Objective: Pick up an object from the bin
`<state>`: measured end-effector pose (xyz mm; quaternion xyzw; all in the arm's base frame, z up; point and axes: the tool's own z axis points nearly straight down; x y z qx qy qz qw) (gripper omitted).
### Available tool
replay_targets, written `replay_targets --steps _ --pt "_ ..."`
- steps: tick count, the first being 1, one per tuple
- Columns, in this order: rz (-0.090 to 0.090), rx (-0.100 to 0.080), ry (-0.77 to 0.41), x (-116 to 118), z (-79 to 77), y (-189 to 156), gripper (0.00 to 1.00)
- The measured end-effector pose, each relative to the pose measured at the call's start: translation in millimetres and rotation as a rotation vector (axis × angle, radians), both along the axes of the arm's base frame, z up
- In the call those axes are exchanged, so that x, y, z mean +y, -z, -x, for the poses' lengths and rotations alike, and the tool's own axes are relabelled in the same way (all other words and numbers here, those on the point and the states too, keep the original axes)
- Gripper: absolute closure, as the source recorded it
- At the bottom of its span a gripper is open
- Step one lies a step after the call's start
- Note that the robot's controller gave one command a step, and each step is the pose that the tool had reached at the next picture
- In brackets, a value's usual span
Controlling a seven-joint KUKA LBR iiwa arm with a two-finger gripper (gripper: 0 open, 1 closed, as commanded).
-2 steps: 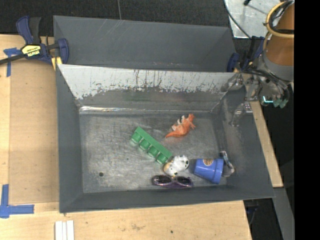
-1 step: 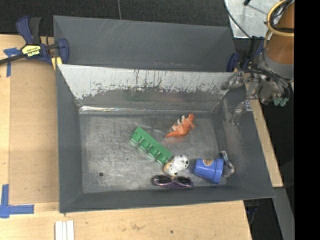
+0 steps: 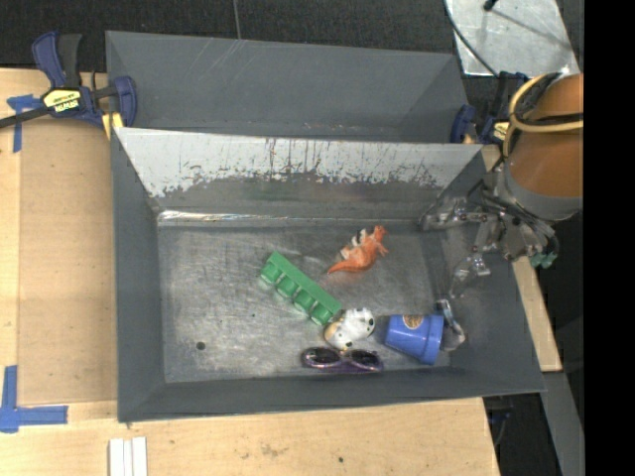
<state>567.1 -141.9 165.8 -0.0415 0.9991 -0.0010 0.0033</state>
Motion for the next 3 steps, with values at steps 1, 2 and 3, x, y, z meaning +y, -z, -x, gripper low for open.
replay_targets --steps 1,2,3 --pt "-0.003 0.011 -0.149 12 25.3 17 0.00" --pt "-0.001 0.006 -0.203 4 69.5 35 0.00" --pt "0.001 0.000 -0.261 15 78.6 83 0.00"
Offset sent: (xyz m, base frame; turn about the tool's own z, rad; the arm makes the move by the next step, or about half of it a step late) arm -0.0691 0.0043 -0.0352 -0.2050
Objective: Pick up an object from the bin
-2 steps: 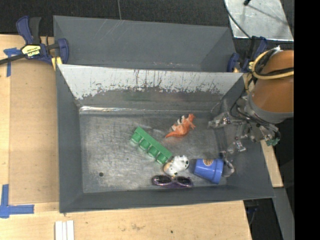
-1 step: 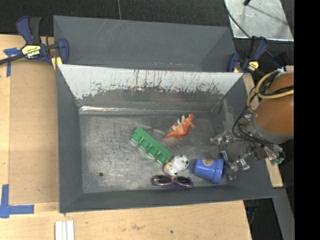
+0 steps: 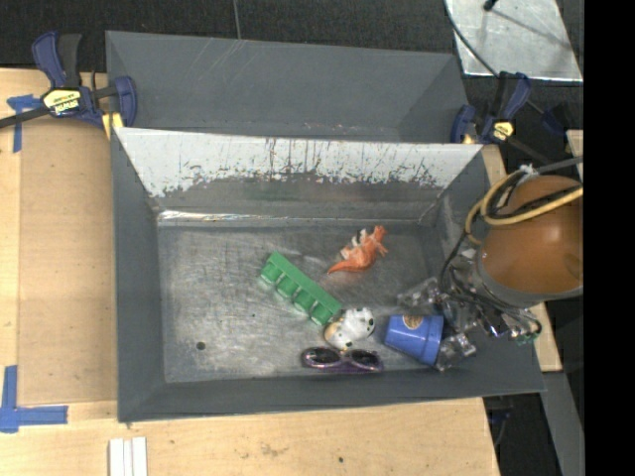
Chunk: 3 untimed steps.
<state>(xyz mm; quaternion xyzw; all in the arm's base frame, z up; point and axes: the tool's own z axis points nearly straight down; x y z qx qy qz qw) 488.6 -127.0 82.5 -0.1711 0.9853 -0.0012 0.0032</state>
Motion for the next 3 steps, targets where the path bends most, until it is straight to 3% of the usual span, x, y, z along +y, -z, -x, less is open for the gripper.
replay_targets --steps 1,3 --pt "0.000 -0.024 0.036 -0.2 -8.2 18.9 1.00" --pt "-0.001 -0.017 0.045 0.0 -7.3 12.1 1.00"
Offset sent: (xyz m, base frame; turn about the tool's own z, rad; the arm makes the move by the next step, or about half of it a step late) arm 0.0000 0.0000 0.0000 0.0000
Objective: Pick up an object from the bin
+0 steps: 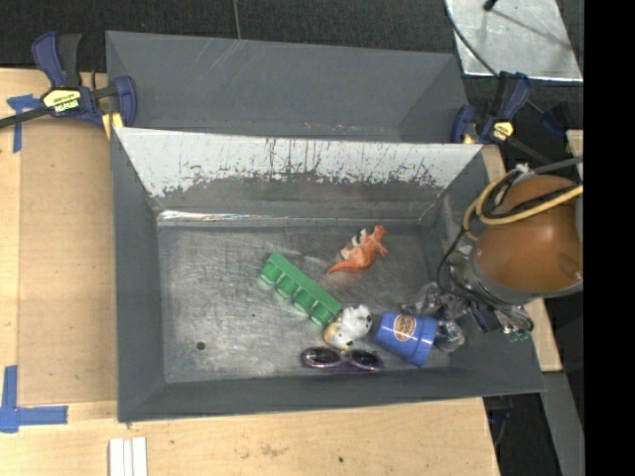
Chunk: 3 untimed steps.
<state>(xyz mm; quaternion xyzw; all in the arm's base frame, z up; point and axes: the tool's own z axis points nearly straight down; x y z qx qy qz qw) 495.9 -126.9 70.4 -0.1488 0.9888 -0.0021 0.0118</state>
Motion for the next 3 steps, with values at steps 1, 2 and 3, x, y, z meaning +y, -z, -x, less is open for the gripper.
replay_targets --steps 1,2,3 --pt "0.001 0.010 -0.002 0 0.5 -12 1.00" --pt "0.001 0.015 -0.002 -1 1.2 -18 1.00" --pt "-0.001 0.026 -0.002 0 3.5 -26 1.00"
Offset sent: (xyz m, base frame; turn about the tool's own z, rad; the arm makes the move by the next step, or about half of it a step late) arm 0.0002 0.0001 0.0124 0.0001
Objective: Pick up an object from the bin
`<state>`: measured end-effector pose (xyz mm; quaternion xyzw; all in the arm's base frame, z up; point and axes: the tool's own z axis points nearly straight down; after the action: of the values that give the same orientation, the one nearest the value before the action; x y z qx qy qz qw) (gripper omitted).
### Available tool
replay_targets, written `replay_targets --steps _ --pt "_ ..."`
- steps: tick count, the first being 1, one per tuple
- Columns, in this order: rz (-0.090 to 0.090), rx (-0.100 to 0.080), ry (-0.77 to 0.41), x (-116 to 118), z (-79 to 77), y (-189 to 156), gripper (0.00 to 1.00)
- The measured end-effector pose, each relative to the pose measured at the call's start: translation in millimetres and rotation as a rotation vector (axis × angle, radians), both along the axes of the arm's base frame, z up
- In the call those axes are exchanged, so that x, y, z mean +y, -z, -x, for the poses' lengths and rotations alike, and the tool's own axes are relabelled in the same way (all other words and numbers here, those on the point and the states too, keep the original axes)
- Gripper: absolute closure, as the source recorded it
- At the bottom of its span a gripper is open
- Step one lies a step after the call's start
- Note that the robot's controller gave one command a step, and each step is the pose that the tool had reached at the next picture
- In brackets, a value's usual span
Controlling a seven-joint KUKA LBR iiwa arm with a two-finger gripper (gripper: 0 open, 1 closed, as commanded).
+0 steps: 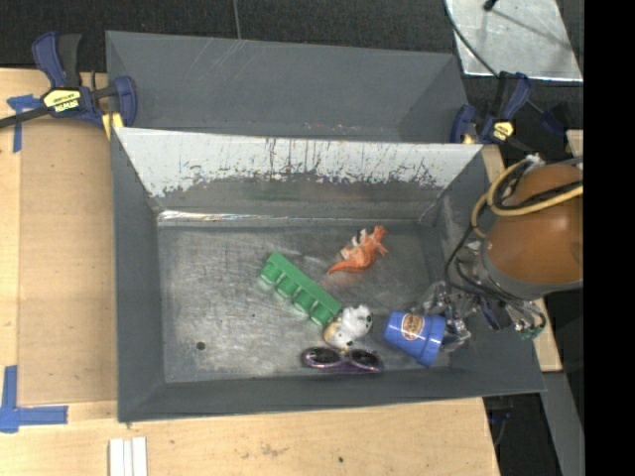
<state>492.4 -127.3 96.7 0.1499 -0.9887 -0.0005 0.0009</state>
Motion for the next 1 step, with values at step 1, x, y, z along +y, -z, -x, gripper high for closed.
replay_targets --steps 1 --pt "0.000 0.002 0.000 0.2 0.5 -20.3 1.00"
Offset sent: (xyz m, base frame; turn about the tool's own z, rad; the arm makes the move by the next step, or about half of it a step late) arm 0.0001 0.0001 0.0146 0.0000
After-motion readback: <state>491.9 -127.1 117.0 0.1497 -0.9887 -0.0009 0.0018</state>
